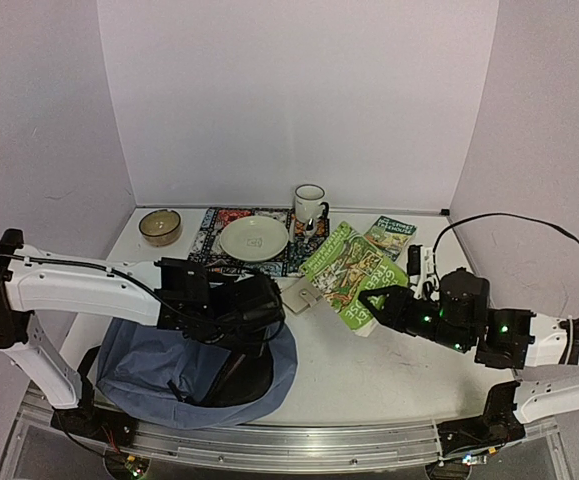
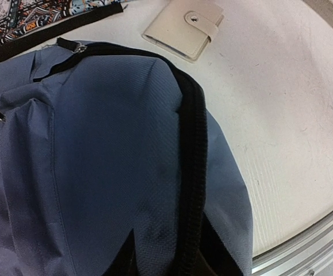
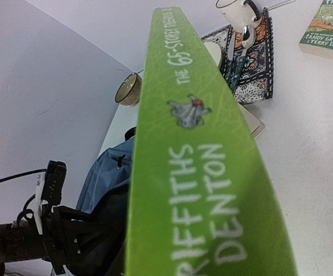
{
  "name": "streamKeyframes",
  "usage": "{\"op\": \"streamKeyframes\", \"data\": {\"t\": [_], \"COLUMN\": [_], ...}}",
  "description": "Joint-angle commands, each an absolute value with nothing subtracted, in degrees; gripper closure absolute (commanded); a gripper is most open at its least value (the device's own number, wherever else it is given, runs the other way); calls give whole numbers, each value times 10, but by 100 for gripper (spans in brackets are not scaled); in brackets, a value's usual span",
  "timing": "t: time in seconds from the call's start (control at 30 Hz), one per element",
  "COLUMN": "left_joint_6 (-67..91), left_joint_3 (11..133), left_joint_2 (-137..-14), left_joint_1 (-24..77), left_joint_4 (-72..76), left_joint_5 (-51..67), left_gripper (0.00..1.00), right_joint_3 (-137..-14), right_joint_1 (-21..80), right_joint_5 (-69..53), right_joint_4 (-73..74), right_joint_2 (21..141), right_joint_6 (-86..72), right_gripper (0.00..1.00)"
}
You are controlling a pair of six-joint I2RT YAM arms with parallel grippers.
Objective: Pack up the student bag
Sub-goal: Pick up the largest pocket of the bag from the student bag, then place the book on the book.
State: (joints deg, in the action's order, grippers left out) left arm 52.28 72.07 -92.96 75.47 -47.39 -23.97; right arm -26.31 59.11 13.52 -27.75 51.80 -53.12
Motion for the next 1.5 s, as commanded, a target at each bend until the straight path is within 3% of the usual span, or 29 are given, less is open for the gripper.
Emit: {"op": "streamKeyframes", "data": {"t": [0.0, 0.1, 0.57, 1.13, 1.47], "left_joint_6": [534, 537, 535, 498, 530], "left_joint_3": [734, 736, 818, 799, 751], "left_joint_2": [-884, -865, -805, -775, -725], "left_joint_1": [755, 753, 743, 743, 742], "left_joint_4": [-512, -525, -526, -427, -425], "left_joint_5": [-281, -305, -437, -376, -436], "left_gripper": [89, 100, 100, 100, 100], "right_joint_3": [-330, -348, -404, -594, -643], "right_joint_1": [589, 590, 591, 622, 653], "right_joint_5": [81, 34, -138, -239, -251], "right_joint_4": [-313, -303, -340, -400, -375], "right_joint_2": [521, 536, 680, 954, 1021], "right_joint_6": [-510, -515, -597, -619, -622], "right_gripper": [100, 100, 100, 100, 100]}}
